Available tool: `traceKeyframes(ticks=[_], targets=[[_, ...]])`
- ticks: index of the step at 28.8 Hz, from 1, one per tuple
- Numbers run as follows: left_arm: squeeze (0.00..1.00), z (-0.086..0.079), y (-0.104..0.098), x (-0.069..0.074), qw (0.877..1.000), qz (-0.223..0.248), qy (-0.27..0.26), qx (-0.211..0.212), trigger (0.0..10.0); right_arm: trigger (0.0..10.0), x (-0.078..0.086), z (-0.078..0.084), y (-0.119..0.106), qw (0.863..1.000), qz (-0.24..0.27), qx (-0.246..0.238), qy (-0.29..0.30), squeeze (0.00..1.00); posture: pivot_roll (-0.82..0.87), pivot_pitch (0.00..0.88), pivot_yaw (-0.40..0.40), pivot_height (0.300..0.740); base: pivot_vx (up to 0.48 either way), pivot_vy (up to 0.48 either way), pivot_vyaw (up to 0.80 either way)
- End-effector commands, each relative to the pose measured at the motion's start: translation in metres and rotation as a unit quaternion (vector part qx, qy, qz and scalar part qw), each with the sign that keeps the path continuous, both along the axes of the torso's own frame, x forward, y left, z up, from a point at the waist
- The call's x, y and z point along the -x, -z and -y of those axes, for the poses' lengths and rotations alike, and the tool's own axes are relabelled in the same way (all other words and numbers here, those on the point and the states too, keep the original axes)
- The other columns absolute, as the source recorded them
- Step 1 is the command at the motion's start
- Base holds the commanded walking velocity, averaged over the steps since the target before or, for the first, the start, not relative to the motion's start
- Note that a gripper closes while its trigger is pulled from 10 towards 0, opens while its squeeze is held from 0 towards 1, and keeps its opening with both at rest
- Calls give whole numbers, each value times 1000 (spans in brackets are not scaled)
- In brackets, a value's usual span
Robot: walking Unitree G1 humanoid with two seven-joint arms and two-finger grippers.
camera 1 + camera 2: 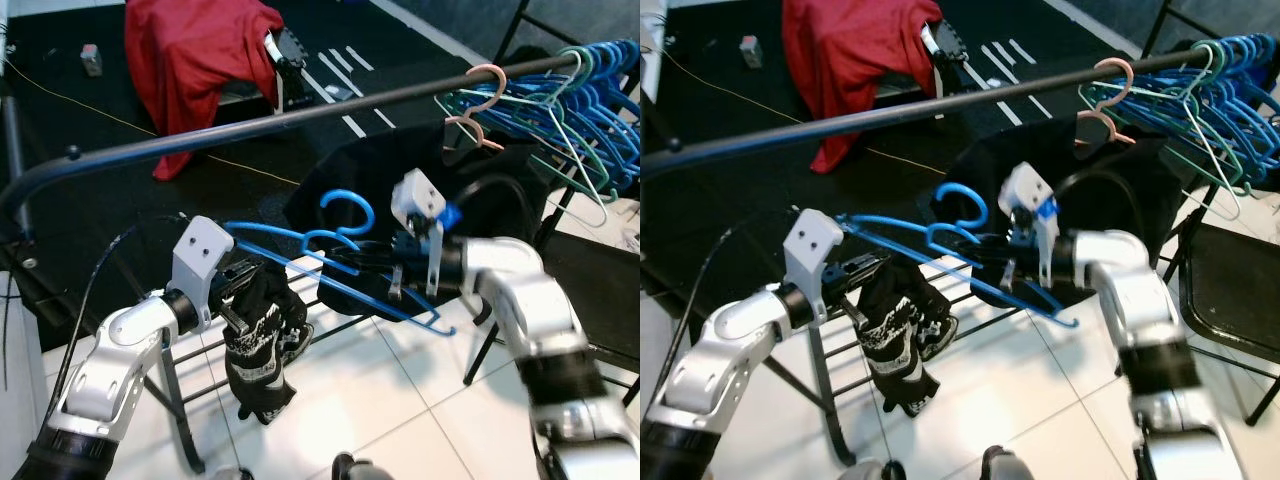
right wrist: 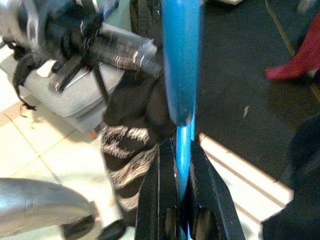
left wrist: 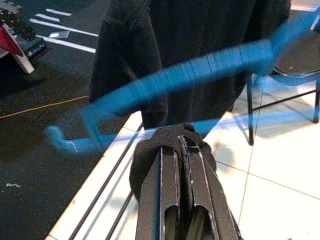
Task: Hang hanger
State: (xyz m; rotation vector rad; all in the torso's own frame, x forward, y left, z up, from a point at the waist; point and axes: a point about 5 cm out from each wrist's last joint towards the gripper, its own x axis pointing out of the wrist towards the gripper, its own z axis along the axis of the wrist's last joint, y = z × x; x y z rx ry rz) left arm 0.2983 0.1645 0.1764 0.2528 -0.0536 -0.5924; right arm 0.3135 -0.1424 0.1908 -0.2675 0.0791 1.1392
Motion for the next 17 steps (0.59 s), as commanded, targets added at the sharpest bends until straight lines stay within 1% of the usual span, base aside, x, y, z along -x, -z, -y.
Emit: traceKeyframes(ticks=[1,2,4,5,6,7,8,9,10,11,13,14,16,17], targets=[[0,2,0,1,1000,10,3,2,10000,0,0,0,-7,1000,22,6,2,0,-112,145,-31,740,0,0,0],[0,-3,0,-1,1000,13,-13,3,8627,0,19,0,21,998,21,-21,63,0,-113,149,-15,740,0,0,0],[0,-3,0,-1,1000,13,-13,3,8627,0,19,0,21,998,21,-21,63,0,-113,149,-15,740,0,0,0],[0,-4,-1,-3,1000,17,-19,11,3961,0,26,0,30,994,19,-44,102,0,-113,148,-11,740,0,0,0],[0,-4,-1,-3,1000,17,-19,11,3961,0,26,0,30,994,19,-44,102,0,-113,148,-11,740,0,0,0],[0,-3,-3,-4,1000,23,-14,15,0,0,32,1,40,987,8,-72,141,0,-111,147,-4,740,0,0,0],[0,-3,-3,-4,1000,23,-14,15,0,0,32,1,40,987,8,-72,141,0,-111,147,-4,740,0,0,0],[0,-1,-5,-6,999,28,-5,16,0,0,36,2,52,976,-23,-114,182,0,-108,147,-3,740,0,0,0],[0,-1,-5,-6,999,28,-5,16,0,0,36,2,52,976,-23,-114,182,0,-108,147,-3,740,0,0,0],[0,3,-6,-8,999,41,12,-6,0,0,38,3,61,953,-68,-178,236,0,-105,147,-1,740,0,0,0],[0,3,-6,-8,999,41,12,-6,0,0,38,3,61,953,-68,-178,236,0,-105,147,-1,740,0,0,0],[0,6,-5,-8,997,56,39,-43,0,0,39,0,65,932,-100,-223,268,0,-100,145,6,740,0,0,0],[0,6,-5,-8,997,56,39,-43,0,0,39,0,65,932,-100,-223,268,0,-100,145,6,740,0,0,0],[0,8,-5,-7,992,70,63,-80,0,0,37,-6,62,911,-124,-274,280,0,-104,143,10,740,0,0,0]])
